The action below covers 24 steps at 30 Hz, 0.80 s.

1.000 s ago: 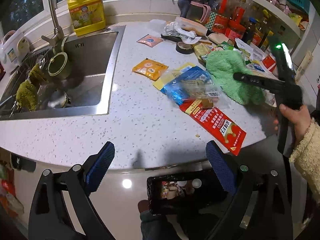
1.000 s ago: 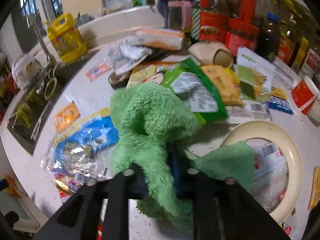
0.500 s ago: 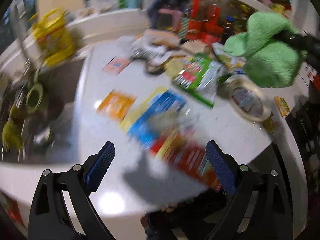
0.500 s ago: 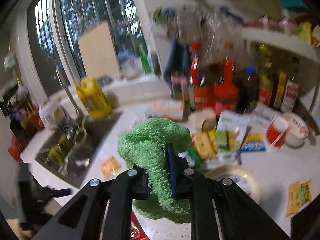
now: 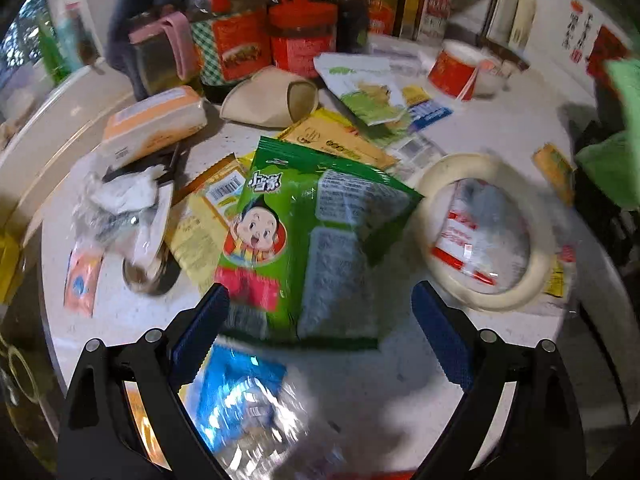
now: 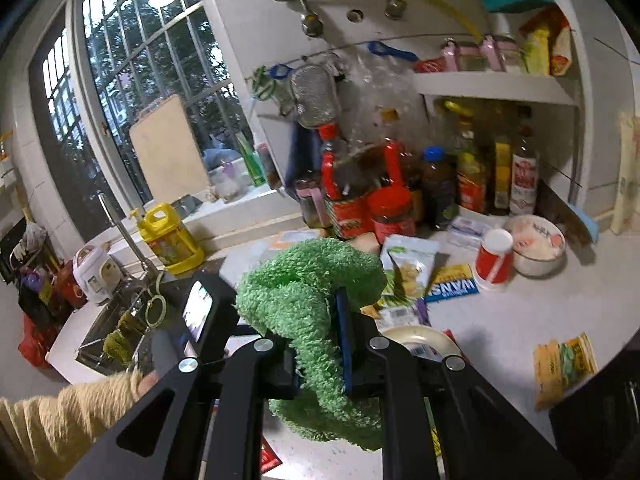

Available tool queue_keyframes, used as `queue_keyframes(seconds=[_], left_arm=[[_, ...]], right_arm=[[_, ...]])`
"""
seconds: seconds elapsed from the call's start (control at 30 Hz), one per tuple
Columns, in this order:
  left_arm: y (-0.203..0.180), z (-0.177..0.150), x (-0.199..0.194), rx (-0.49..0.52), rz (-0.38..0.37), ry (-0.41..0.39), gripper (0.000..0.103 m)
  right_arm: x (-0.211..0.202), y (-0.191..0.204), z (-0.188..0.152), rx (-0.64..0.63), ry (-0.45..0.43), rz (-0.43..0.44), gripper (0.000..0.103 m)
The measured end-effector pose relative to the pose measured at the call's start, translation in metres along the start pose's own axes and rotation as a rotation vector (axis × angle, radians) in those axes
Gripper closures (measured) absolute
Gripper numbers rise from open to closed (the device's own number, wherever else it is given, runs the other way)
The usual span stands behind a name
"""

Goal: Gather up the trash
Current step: 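Grasp the green cartoon snack packet with the left tool while the right tool holds the towel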

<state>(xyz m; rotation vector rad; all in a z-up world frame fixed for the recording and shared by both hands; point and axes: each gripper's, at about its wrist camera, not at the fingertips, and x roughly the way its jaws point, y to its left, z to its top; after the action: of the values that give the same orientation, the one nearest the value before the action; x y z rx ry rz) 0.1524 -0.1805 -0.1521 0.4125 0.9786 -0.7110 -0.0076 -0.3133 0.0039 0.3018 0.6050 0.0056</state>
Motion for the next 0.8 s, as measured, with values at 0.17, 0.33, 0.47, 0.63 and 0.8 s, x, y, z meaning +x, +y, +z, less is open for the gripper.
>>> queue_keyframes(seconds=[0.17, 0.33, 0.47, 0.63, 0.8], left_arm=[[0.010, 0.010, 0.020, -0.005, 0.031, 0.004, 0.016], [0.007, 0.014, 0.006, -0.002, -0.006, -0.044, 0.066], [0.009, 0.011, -0.006, -0.015, -0.032, -0.054, 0.074], [0.016, 0.000, -0.041, -0.062, -0.065, -0.119, 0.076], [0.018, -0.023, -0.099, -0.076, -0.090, -0.210, 0.076]], right_arm=[[0.006, -0.008, -0.007, 0.016, 0.020, -0.015, 0.088], [0.013, -0.009, -0.012, 0.023, 0.039, -0.011, 0.088], [0.017, -0.004, -0.011, 0.016, 0.038, 0.006, 0.088], [0.021, 0.003, -0.008, 0.000, 0.034, 0.026, 0.088], [0.017, 0.009, -0.007, -0.012, 0.029, 0.059, 0.088]])
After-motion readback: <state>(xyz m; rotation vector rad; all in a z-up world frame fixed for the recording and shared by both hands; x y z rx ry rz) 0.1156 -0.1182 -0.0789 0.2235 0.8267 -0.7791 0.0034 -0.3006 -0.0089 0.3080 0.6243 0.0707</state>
